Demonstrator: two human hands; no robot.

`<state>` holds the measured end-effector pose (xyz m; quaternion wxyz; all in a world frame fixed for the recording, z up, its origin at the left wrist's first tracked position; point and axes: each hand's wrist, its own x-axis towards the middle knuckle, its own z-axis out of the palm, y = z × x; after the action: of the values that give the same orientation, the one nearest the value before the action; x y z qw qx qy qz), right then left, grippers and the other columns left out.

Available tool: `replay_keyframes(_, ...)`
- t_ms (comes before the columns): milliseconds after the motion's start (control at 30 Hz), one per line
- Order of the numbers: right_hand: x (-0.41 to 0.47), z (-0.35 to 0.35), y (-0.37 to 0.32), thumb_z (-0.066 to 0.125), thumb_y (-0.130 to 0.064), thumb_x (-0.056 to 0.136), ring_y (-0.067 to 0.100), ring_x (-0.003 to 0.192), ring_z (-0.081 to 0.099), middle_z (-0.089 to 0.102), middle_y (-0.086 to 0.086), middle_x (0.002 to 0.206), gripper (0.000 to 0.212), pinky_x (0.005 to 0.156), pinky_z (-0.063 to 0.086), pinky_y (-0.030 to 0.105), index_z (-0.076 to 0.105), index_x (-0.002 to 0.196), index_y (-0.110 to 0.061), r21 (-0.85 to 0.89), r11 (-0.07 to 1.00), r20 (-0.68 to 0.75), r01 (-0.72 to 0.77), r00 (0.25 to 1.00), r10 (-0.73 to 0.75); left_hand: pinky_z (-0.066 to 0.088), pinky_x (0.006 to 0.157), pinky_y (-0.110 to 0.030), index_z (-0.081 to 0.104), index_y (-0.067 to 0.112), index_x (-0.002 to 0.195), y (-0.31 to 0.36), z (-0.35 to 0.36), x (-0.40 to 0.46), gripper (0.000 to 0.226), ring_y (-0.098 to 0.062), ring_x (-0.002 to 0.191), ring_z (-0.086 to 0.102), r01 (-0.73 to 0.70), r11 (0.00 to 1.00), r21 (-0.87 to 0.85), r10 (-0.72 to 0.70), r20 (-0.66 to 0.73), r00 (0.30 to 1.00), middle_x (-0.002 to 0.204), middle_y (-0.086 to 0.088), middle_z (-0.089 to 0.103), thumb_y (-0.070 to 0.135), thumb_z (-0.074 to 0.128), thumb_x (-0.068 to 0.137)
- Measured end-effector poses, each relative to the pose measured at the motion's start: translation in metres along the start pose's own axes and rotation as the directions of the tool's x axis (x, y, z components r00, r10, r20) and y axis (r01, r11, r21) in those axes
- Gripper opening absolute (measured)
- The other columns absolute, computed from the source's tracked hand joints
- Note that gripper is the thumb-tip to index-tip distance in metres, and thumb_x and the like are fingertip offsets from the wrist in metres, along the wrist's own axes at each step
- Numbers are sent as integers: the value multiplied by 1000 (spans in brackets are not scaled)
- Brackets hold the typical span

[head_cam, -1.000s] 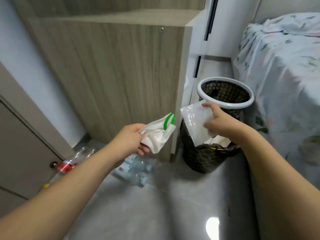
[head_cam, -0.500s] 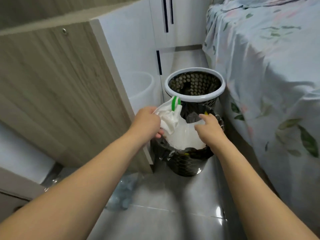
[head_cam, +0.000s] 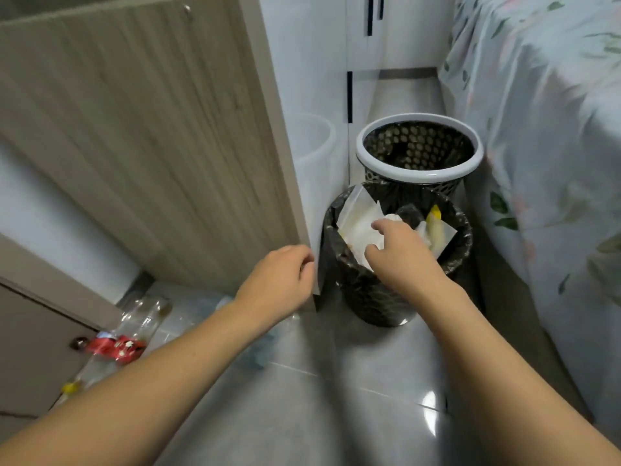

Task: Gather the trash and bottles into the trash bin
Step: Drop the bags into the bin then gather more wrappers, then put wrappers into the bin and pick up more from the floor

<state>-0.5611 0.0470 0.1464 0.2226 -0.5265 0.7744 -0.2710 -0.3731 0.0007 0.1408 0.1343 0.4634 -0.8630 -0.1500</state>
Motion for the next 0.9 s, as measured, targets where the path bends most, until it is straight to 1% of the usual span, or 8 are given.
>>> replay_keyframes(100, -24, 28, -33, 53, -17, 89, 29, 111, 55, 58, 12, 123, 35, 90, 45, 36, 56, 123, -7, -70, 990, 132, 125, 985, -115, 46, 81, -33, 65, 16, 101, -44, -13, -42, 18, -20, 93, 60, 58, 998, 25, -59, 34, 998, 99, 0, 67, 23, 49, 94)
replay_keyframes(167, -42, 52, -56, 54, -18, 88, 29, 108, 56, 59, 12, 119, 35, 86, 45, 34, 57, 120, -5, -115, 974, 266, 195, 951, -159, 46, 81, -31, 65, 17, 100, -73, -23, -70, 17, -20, 93, 61, 105, 994, 35, -107, 55, 993, 98, 0, 66, 23, 50, 93)
replay_keyframes(367, -89, 140, -130, 53, -19, 87, 27, 113, 55, 57, 11, 126, 38, 86, 43, 28, 55, 124, -9, -185, 888, 547, 421, 795, -263, 44, 81, -29, 63, 18, 104, -168, -54, -174, 17, -20, 94, 59, 282, 959, 33, -284, 60, 957, 101, 0, 66, 25, 50, 94)
replay_keyframes(500, -129, 207, -170, 52, -24, 91, 21, 124, 47, 48, 4, 138, 45, 92, 36, 24, 47, 135, -14, -178, 799, 681, 575, 658, -321, 49, 82, -35, 62, 20, 102, -233, -59, -262, 16, -22, 90, 61, 462, 887, 11, -462, 67, 884, 99, 1, 66, 28, 51, 93)
replay_keyframes(567, -149, 241, -184, 52, -27, 91, 20, 126, 46, 46, 3, 140, 49, 99, 37, 26, 44, 139, -18, -160, 764, 741, 625, 587, -325, 49, 78, -31, 62, 19, 104, -259, -58, -309, 17, -20, 83, 59, 573, 819, 1, -572, 77, 817, 94, 1, 65, 26, 50, 94)
replay_keyframes(667, -179, 290, -204, 53, -28, 91, 21, 126, 46, 46, 3, 140, 50, 102, 38, 28, 43, 139, -18, -121, 747, 807, 654, 503, -310, 50, 71, -29, 61, 20, 100, -291, -51, -378, 13, -20, 73, 62, 737, 670, -91, -726, 126, 676, 85, 2, 65, 21, 50, 93)
replay_keyframes(800, -224, 346, -215, 54, -26, 92, 21, 122, 50, 50, 5, 137, 48, 98, 40, 27, 45, 138, -15, -72, 752, 866, 655, 416, -279, 41, 71, -26, 63, 13, 88, -326, -31, -460, 13, -19, 87, 58, 845, 532, -56, -811, 255, 527, 92, -1, 65, 13, 50, 90)
replay_keyframes(900, -253, 380, -206, 55, -24, 91, 21, 121, 51, 51, 8, 136, 49, 96, 39, 25, 46, 138, -14, -83, 750, 906, 656, 363, -217, 46, 76, -30, 66, 10, 91, -337, -13, -505, 15, -21, 93, 63, 897, 441, -34, -807, 423, 413, 95, -3, 67, 22, 59, 85)
